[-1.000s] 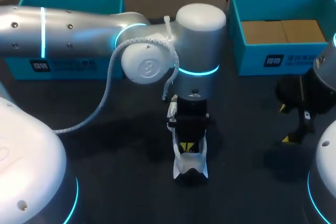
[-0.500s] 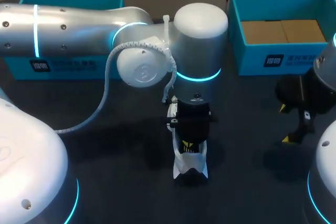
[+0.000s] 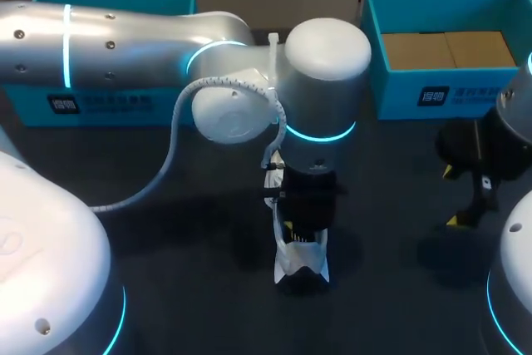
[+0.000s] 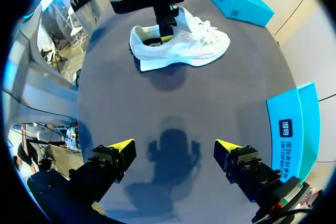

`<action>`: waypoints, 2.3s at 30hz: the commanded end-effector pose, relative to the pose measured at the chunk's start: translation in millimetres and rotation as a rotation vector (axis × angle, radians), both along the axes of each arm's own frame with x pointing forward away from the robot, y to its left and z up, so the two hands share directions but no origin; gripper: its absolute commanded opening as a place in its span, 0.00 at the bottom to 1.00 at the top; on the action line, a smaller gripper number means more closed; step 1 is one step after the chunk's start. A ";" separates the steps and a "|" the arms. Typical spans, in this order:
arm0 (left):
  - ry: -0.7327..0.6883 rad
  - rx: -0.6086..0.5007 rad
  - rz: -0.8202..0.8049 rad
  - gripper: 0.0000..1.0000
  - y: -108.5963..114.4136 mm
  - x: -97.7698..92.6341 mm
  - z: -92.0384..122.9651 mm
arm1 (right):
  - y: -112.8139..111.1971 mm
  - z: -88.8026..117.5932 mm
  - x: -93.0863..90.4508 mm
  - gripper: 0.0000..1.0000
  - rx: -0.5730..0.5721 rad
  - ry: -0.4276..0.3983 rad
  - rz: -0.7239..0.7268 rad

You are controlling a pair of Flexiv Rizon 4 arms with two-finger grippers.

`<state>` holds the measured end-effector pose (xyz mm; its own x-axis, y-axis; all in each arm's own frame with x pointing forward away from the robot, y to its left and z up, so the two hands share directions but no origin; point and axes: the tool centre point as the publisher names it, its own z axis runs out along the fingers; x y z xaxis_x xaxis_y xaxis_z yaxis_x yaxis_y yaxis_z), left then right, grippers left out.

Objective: Take the shoe out of the shoebox, open the shoe tongue, remove and reinsert the insole, then place the shoe into the shoebox

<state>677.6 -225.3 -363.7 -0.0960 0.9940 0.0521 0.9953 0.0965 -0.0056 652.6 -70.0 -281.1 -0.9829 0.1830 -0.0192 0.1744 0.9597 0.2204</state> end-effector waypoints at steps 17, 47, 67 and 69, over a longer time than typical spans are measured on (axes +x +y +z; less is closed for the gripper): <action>0.013 -0.010 0.046 0.95 8.8 16.5 6.9 | -0.1 -0.7 -1.0 1.00 -0.001 -0.002 0.000; 0.079 -0.045 -0.011 1.00 13.8 25.0 24.6 | -0.1 -0.7 -1.0 1.00 -0.001 -0.002 0.000; 0.030 -0.114 0.049 0.65 20.6 70.8 75.7 | -0.1 -0.7 -1.0 1.00 -0.001 -0.002 0.000; 0.070 -0.115 0.030 0.46 22.0 72.8 79.7 | -0.1 -0.7 -1.0 1.00 -0.001 -0.002 0.000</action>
<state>744.0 -211.0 -291.8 -0.1389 0.9891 -0.0498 0.9888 0.1357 -0.0618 652.6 -70.0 -281.1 -0.9829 0.1830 -0.0192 0.1744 0.9597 0.2204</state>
